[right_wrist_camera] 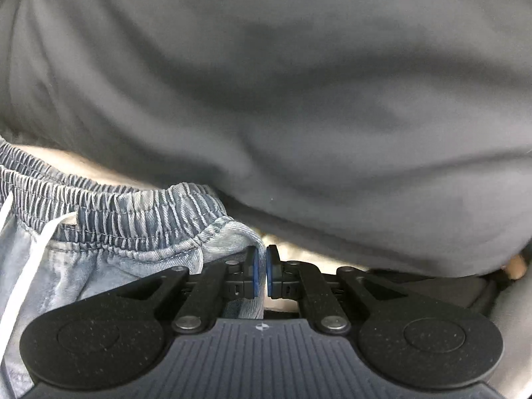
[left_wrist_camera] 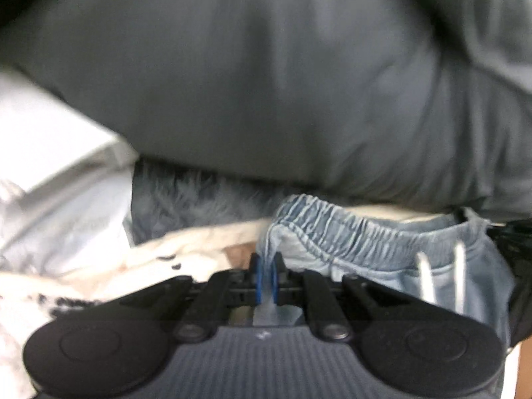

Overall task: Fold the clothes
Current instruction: 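Open both tools and release the waistband onto the jeans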

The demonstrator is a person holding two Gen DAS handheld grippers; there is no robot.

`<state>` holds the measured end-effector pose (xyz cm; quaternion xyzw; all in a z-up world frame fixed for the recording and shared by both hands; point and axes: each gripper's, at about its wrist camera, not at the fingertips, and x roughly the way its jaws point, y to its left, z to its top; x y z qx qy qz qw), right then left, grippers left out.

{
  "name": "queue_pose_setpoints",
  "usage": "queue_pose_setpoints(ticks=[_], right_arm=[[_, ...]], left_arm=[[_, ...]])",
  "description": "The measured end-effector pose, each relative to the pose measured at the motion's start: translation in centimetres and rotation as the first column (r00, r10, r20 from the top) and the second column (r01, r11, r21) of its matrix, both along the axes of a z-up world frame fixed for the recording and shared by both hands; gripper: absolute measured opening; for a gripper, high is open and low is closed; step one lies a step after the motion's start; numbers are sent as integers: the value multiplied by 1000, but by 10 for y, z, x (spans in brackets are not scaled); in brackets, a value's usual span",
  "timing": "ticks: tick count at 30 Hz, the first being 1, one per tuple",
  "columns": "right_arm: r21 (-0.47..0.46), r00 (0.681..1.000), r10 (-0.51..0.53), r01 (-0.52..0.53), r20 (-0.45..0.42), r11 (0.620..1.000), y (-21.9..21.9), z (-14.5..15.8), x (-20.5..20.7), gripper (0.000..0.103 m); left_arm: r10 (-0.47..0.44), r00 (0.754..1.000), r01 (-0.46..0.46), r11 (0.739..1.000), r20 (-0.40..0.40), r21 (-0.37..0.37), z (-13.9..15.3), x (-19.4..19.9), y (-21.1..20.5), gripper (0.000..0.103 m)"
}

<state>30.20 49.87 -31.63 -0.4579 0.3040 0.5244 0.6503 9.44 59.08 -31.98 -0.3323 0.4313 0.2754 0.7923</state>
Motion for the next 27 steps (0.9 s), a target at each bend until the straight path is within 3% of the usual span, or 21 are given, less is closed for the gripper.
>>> queue_pose_setpoints(ticks=[4, 5, 10, 13, 17, 20, 22, 24, 25, 27], right_arm=[[-1, 999, -41, 41, -16, 999, -2, -9, 13, 46], [9, 999, -50, 50, -22, 999, -5, -7, 17, 49], [105, 986, -96, 110, -136, 988, -39, 37, 36, 51], [188, 982, -83, 115, -170, 975, -73, 65, 34, 52], [230, 963, -68, 131, -261, 964, -118, 80, 24, 52], [237, 947, -101, 178, -304, 955, -162, 93, 21, 52], [224, 906, -187, 286, -380, 932, -196, 103, 23, 52], [204, 866, -253, 367, -431, 908, -225, 109, 21, 52], [200, 859, -275, 388, -432, 900, -236, 112, 19, 52], [200, 857, -311, 417, -410, 887, -264, 119, 10, 52]], left_arm=[[-10, 999, 10, 1000, -37, 6, -6, 7, -3, 17], [-15, 999, 16, 1000, -48, 18, -2, 7, -3, 20], [14, 997, -10, 998, -75, 57, 20, -5, -10, 27], [-8, 997, 15, 996, -76, 88, 31, -8, -20, 33], [-60, 996, 71, 983, -67, 169, 50, -1, -43, 40], [-122, 991, 130, 962, -50, 239, 62, 10, -58, 42], [-180, 980, 196, 945, -85, 262, 65, 20, -71, 49], [-269, 956, 291, 914, -115, 283, 64, 28, -91, 49], [-319, 938, 345, 890, -133, 297, 64, 31, -102, 49], [-372, 917, 398, 873, -142, 282, 64, 35, -119, 49]])
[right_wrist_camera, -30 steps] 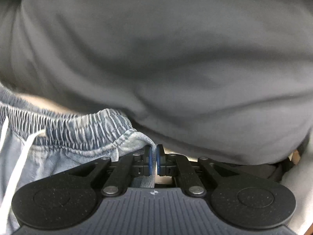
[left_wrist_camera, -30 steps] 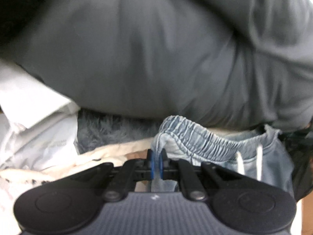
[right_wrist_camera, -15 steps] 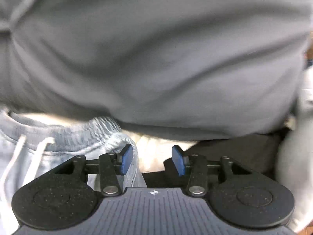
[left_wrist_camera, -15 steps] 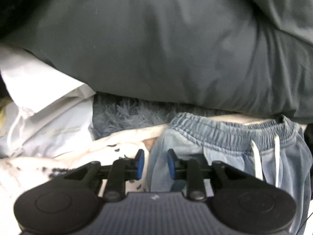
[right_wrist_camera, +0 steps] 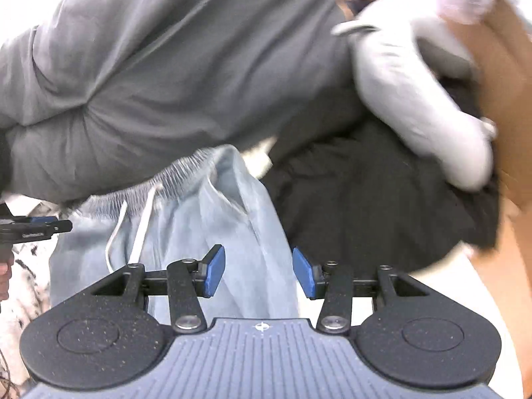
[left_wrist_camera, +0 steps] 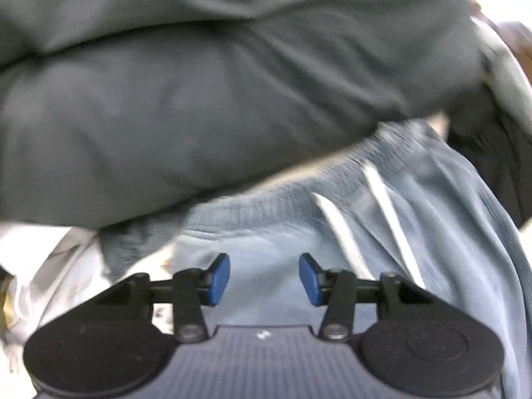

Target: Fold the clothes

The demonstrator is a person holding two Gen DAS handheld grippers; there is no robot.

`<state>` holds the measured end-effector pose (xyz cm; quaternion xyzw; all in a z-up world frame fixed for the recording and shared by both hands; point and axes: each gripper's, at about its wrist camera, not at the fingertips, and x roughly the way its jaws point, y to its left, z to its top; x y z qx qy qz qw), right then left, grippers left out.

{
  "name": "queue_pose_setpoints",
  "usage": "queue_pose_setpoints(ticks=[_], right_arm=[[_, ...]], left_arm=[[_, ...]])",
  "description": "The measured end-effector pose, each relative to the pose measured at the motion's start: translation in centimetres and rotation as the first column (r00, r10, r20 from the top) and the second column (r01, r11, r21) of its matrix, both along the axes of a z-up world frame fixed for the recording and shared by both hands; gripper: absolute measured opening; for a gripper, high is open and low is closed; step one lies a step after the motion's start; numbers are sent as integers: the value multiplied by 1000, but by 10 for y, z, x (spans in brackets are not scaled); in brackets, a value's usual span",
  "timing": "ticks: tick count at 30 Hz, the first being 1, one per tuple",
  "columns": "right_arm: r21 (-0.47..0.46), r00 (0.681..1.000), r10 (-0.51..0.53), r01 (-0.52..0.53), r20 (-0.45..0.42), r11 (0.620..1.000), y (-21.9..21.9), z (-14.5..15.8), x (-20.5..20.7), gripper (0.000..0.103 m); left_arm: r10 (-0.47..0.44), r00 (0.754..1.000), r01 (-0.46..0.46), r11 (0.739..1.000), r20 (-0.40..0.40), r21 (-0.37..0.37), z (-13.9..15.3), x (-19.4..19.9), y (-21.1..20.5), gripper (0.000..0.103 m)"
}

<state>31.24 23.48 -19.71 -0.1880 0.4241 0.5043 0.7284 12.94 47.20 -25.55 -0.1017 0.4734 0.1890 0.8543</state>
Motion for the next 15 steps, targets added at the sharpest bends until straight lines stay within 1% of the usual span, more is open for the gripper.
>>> queue_pose_setpoints(ticks=[1, 4, 7, 9, 11, 12, 15], right_arm=[[-2, 1000, -19, 19, 4, 1000, -14, 4, -6, 52], [-1, 996, -83, 83, -27, 997, -52, 14, -17, 52], [6, 986, -159, 159, -49, 987, -82, 34, -26, 52], [17, 978, -200, 201, -56, 979, -100, 49, -33, 52], [31, 976, -213, 214, -49, 976, -118, 62, -41, 52], [40, 974, -222, 224, -44, 974, -129, 68, -44, 52], [74, 959, -280, 282, -47, 956, -163, 80, -49, 54]], left_arm=[[-28, 1000, 28, 1000, -7, -6, 0, 2, -8, 49], [-32, 999, 31, 996, -7, -78, 6, 10, -19, 49], [-75, 996, 71, 994, -41, -80, 17, 14, -36, 49], [-96, 995, 93, 992, -37, -80, 31, 15, -43, 50], [-117, 993, 115, 991, -17, -67, 46, 17, -52, 54], [-124, 992, 123, 990, -16, -63, 50, 19, -57, 55], [-161, 987, 159, 986, -24, -57, 60, 24, -72, 55]])
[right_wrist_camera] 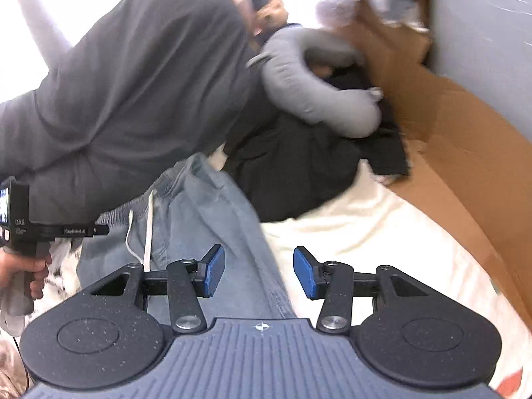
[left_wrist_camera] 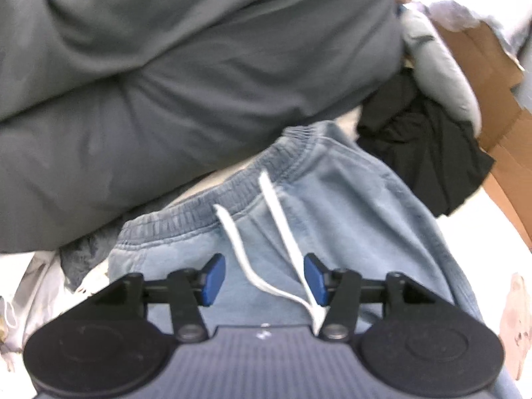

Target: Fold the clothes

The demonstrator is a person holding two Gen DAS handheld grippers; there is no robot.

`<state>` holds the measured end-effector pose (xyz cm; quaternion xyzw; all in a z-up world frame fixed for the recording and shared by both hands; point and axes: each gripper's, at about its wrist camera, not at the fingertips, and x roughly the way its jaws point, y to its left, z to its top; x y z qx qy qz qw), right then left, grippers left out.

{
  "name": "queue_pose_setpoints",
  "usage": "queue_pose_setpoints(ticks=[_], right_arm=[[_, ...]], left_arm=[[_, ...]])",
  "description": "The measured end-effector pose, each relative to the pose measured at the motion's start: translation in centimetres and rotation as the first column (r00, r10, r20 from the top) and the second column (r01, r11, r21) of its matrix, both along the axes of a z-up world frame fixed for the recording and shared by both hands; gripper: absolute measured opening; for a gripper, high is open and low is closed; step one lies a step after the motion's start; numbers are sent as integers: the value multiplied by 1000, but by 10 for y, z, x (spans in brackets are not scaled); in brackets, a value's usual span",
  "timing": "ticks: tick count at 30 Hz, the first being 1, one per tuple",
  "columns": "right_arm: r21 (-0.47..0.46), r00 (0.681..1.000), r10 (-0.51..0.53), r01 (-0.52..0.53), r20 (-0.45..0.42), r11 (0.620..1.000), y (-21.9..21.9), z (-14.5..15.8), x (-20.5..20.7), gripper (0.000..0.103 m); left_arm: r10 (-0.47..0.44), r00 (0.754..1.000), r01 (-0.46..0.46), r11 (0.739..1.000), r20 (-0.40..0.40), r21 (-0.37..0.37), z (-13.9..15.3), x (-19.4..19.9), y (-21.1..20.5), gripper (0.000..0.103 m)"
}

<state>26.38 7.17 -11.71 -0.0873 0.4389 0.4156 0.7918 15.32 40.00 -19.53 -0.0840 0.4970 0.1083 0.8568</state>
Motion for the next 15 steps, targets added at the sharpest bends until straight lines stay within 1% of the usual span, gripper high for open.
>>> queue_pose_setpoints(ticks=[4, 9, 10, 12, 13, 15], right_arm=[[24, 997, -81, 81, -6, 996, -46, 4, -2, 54], [79, 984, -177, 175, 20, 981, -97, 0, -4, 54], [91, 978, -210, 208, 13, 974, -105, -4, -3, 54], [129, 964, -264, 261, 4, 957, -122, -9, 0, 54], [144, 959, -283, 279, 4, 949, -129, -12, 1, 54], [149, 955, -295, 290, 15, 945, -139, -18, 0, 54]], left_arm=[[-25, 1000, 25, 1000, -6, 2, 7, 9, -20, 56], [-84, 996, 84, 996, -8, -16, 11, 25, -47, 56], [-86, 996, 86, 996, -4, -30, 15, 26, -51, 56], [-92, 995, 94, 994, 32, -58, 25, 29, -59, 57], [-91, 995, 94, 994, 46, -61, 29, 31, -63, 61], [-106, 993, 109, 992, 54, -65, 33, 35, -74, 63]])
